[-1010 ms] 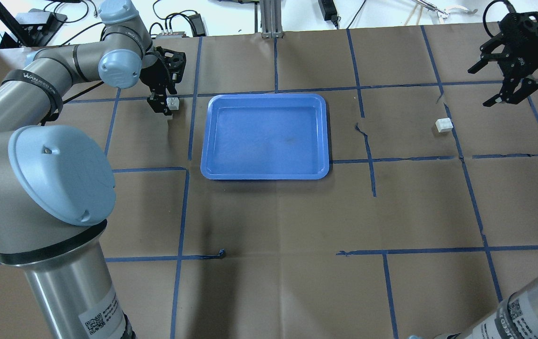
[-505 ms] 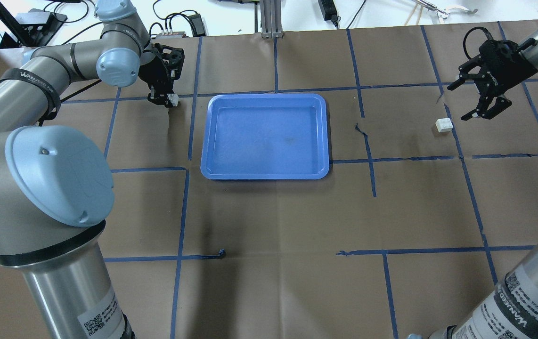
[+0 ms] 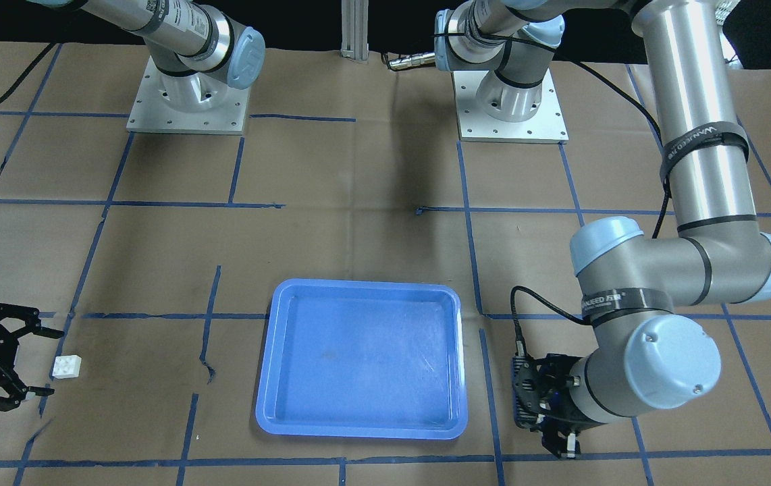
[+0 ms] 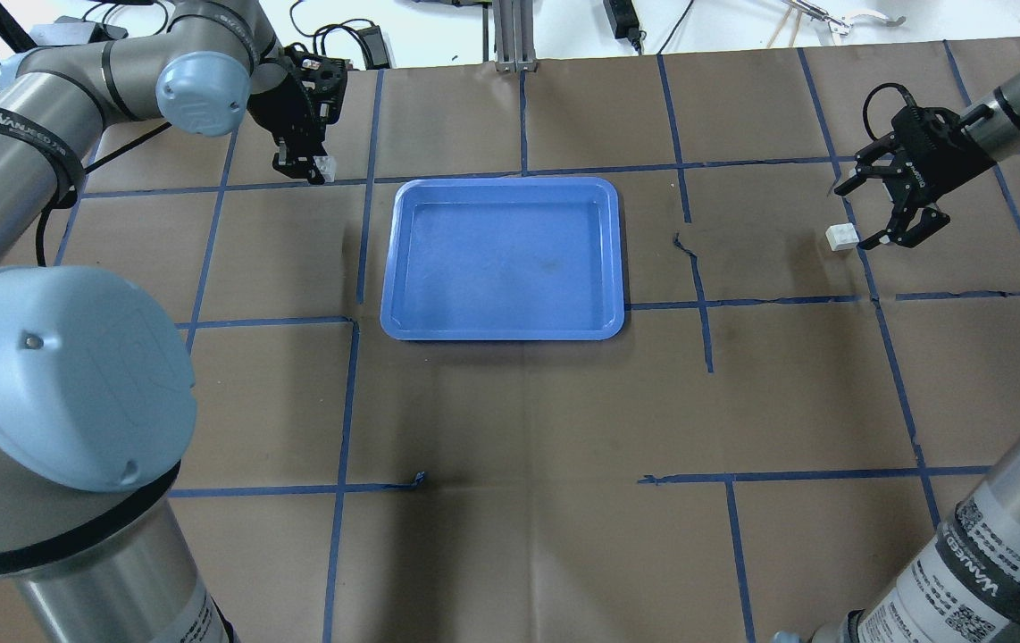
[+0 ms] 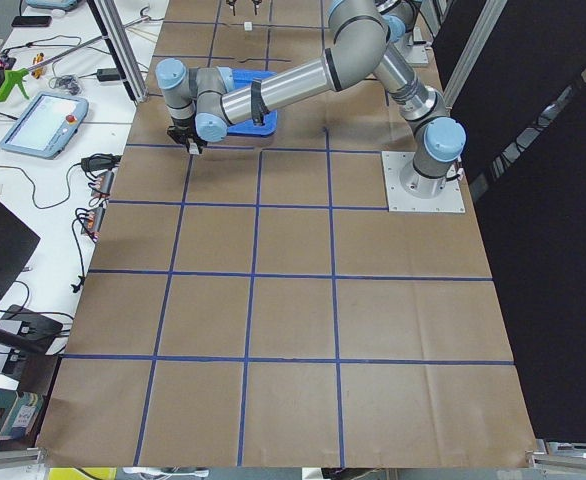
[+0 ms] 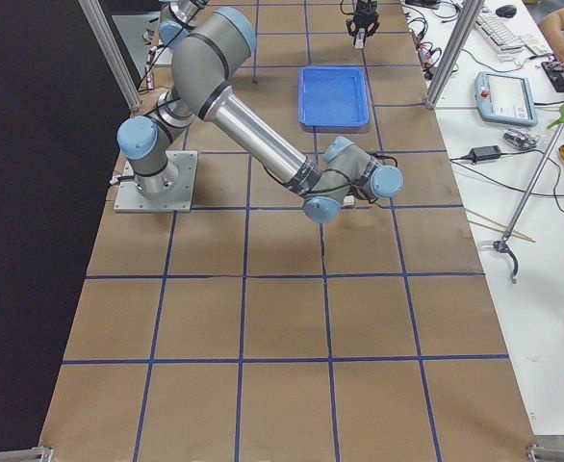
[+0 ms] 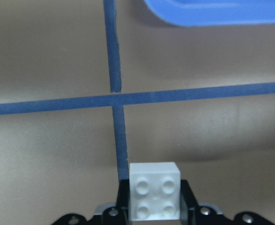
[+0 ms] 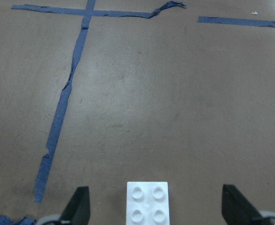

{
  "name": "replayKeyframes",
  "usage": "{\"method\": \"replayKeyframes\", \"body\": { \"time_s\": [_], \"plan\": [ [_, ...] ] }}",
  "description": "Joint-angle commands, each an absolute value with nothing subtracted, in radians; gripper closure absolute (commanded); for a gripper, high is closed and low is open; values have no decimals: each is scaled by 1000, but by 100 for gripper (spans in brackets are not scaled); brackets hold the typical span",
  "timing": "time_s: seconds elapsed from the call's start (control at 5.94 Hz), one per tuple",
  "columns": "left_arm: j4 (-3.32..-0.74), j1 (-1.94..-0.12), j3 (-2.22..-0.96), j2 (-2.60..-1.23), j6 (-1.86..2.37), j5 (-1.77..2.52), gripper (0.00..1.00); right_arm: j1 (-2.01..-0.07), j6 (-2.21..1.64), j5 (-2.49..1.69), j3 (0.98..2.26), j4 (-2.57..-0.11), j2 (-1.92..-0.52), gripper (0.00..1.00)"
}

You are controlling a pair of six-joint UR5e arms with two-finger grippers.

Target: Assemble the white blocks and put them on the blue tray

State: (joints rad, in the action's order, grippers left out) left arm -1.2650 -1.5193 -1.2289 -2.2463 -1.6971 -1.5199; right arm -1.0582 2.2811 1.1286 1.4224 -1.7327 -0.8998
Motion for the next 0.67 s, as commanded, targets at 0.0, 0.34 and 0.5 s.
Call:
{"method": "replayKeyframes", "body": {
  "time_s": [0.0,0.34,0.5],
  "plan": [
    [-1286,-1656,-1287,-2195,-1558,-1531,100,-1055,2313,1140,1427,-1736,-881,0],
    [-1123,-1755,-1441,-2174,-1386,-1528,100,-1055,2310,1141,1434,-1736,-873,1],
    [-1091,-1802,-1445,-2174,-1372,-1517,100,-1055,2309,1143,1434,-1736,-870,6]
  ]
}}
